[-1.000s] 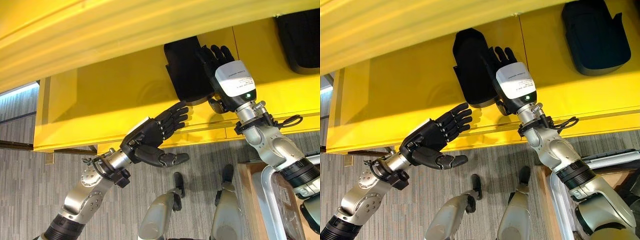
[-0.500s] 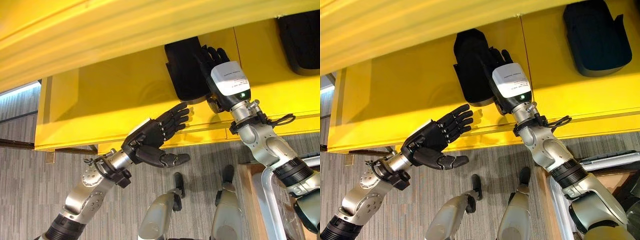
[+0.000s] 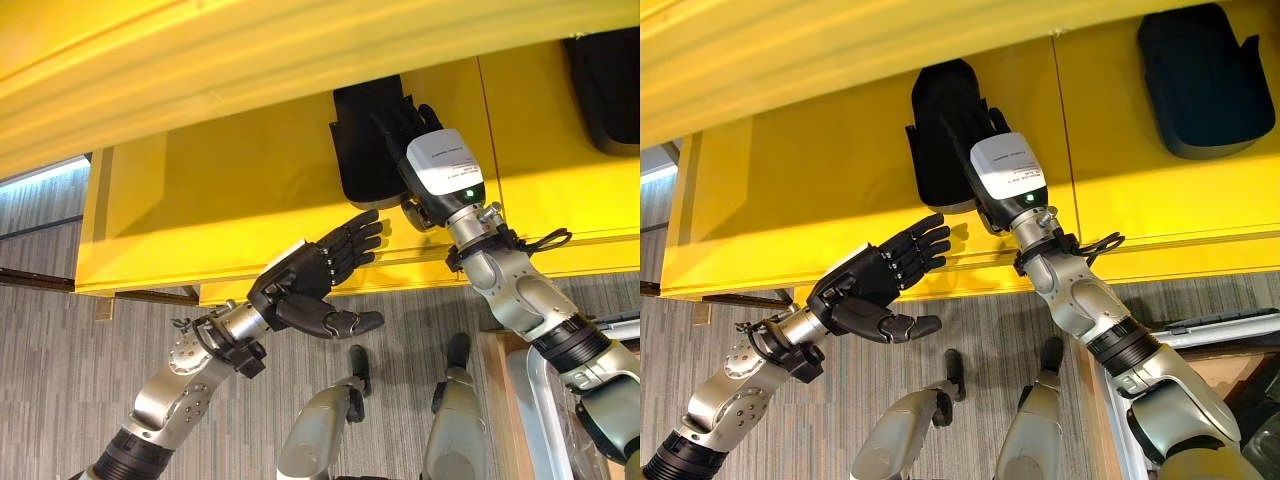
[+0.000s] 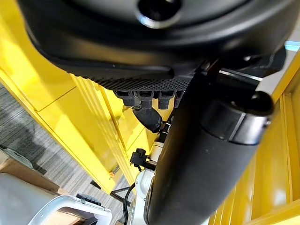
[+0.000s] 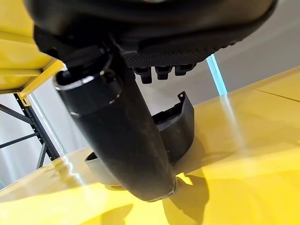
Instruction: Move parts from the plastic box to the shelf.
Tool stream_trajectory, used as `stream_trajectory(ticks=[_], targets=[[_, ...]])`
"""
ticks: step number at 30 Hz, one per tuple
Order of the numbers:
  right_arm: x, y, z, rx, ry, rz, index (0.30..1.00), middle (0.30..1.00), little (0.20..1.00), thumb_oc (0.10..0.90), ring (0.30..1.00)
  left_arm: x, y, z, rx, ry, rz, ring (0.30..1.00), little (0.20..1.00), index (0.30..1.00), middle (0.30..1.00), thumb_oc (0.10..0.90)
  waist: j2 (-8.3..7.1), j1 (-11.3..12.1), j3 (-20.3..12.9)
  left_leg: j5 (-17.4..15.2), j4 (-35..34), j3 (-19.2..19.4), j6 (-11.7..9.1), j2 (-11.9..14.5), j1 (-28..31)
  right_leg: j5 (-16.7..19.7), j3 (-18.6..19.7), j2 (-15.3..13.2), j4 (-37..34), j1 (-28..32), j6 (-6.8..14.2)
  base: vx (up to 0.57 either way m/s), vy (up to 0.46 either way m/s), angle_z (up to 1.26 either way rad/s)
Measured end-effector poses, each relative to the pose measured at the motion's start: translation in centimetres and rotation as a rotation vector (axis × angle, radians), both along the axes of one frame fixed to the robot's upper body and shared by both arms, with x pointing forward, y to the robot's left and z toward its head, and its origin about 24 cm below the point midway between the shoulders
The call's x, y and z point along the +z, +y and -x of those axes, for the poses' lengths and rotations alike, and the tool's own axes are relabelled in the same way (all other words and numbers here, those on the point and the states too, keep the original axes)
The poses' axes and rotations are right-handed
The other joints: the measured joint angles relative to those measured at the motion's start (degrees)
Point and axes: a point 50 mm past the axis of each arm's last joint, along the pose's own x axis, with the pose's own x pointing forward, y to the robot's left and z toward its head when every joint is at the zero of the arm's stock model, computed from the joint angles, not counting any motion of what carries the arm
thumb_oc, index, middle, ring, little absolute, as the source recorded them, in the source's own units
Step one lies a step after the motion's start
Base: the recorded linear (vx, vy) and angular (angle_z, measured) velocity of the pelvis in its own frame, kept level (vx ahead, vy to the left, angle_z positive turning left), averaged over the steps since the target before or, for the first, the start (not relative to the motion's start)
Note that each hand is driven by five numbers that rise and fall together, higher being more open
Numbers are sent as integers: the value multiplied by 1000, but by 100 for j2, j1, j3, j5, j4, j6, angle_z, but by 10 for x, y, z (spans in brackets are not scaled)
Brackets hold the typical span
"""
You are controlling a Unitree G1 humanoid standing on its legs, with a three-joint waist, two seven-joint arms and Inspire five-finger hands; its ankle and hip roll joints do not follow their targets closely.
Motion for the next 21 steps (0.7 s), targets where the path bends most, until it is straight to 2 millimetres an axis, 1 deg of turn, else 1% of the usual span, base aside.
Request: stream_trajectory(ticks=[10, 15, 21], targets=[[-5, 13, -1, -11, 22, -58, 1000, 1000, 1000, 900, 1000, -2, -1, 0, -3, 16, -3, 1000, 1000, 1000, 1000, 900, 1, 49, 0, 3, 1, 8, 4, -9, 2, -12, 16, -13, 45, -34, -1, 0, 0, 0], [-4, 9, -2, -47, 17, -63, 1000, 1000, 1000, 900, 1000, -3, -5, -1, 10, 22, 25, 1000, 1000, 1000, 1000, 900, 0, 97, 0, 6, 12, 0, 6, -36, 2, -62, 20, -54, 151, -67, 12, -1, -2, 1], [-3, 5, -4, -70, 12, -91, 1000, 1000, 1000, 900, 1000, -3, -6, -1, 7, 24, 28, 1000, 1000, 1000, 1000, 900, 0, 98, 0, -7, 10, 5, -25, -38, -6, -61, 32, -54, 159, -85, 11, 0, 0, 0]])
